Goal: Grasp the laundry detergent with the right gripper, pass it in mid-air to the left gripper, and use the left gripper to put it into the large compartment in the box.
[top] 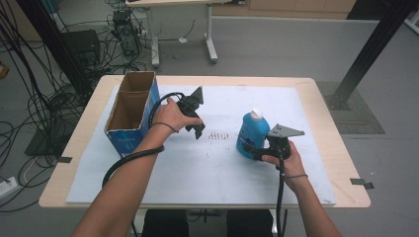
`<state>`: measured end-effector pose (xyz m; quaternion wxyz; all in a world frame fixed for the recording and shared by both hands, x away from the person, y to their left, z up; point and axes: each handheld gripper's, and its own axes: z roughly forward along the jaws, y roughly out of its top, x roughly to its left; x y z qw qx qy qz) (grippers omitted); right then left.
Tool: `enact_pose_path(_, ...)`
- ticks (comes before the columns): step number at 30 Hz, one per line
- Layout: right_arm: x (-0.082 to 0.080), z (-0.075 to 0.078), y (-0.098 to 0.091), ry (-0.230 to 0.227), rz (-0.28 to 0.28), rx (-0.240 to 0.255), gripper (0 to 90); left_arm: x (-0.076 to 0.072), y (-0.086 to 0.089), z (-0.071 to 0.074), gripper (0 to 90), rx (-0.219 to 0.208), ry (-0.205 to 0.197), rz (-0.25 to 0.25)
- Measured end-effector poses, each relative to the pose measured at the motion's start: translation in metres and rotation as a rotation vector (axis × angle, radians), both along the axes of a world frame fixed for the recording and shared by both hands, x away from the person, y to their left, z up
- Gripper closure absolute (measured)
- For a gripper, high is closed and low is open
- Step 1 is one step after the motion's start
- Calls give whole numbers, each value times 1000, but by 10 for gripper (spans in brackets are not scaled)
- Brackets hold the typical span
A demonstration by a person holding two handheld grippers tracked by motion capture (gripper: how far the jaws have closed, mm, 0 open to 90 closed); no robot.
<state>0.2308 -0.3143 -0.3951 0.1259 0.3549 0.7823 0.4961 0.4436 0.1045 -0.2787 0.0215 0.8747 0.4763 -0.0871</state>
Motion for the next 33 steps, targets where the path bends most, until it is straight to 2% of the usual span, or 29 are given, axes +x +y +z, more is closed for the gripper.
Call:
enact_pose_path(12,-3,-1,1,-29,-3,-18,387,0,-1,0,98,4,-2,-3)
enact_pose_path(21,-6,-1,3,-52,-1,-34,401,-2,-3,0,99,5,-2,-6)
enact_pose_path(33,-9,-3,4,-65,-7,-32,404,-1,-3,-2,99,3,1,-8)
